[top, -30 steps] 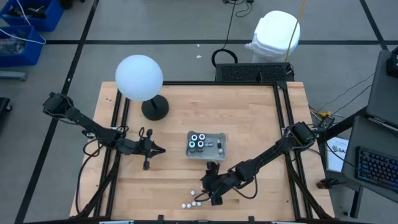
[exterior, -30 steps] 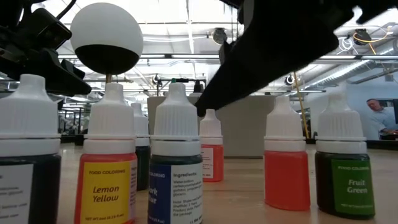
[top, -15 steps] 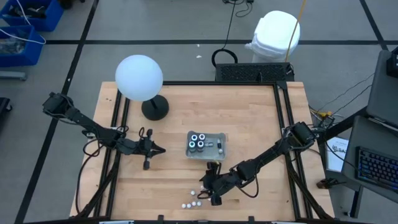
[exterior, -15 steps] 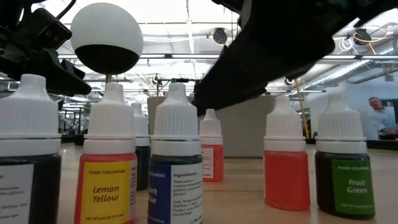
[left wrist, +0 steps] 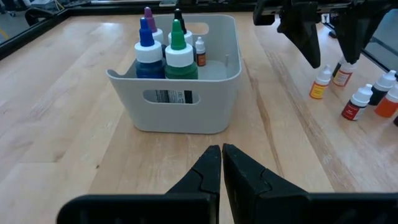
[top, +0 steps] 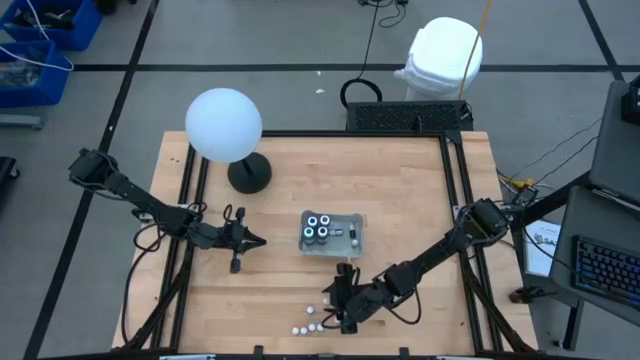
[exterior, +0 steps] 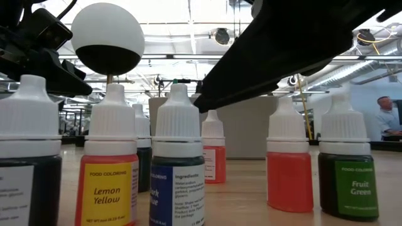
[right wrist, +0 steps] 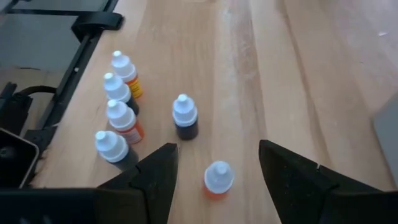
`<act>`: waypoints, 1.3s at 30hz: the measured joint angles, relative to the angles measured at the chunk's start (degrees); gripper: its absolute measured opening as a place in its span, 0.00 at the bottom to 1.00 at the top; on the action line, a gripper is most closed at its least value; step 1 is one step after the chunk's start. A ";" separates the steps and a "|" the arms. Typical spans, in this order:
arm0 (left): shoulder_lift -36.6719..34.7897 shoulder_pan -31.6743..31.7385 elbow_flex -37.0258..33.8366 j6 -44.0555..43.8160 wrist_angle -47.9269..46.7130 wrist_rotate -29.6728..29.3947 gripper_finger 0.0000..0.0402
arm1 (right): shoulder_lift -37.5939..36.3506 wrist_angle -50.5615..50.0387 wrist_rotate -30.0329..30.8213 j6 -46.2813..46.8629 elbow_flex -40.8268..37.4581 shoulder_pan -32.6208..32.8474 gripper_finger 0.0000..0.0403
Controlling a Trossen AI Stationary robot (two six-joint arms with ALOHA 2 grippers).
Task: Pick & Place food coloring
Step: Put the small yellow food coloring bottle into the gray bin
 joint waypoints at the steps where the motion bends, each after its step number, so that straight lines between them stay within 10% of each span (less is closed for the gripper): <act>1: 0.00 0.01 0.00 0.01 0.00 0.00 0.06 | 0.00 0.00 -0.01 0.24 0.00 0.00 0.53; 39: 0.00 -0.01 0.00 0.02 -0.35 0.09 0.06 | 1.16 1.24 -1.79 3.79 -1.64 -0.80 0.38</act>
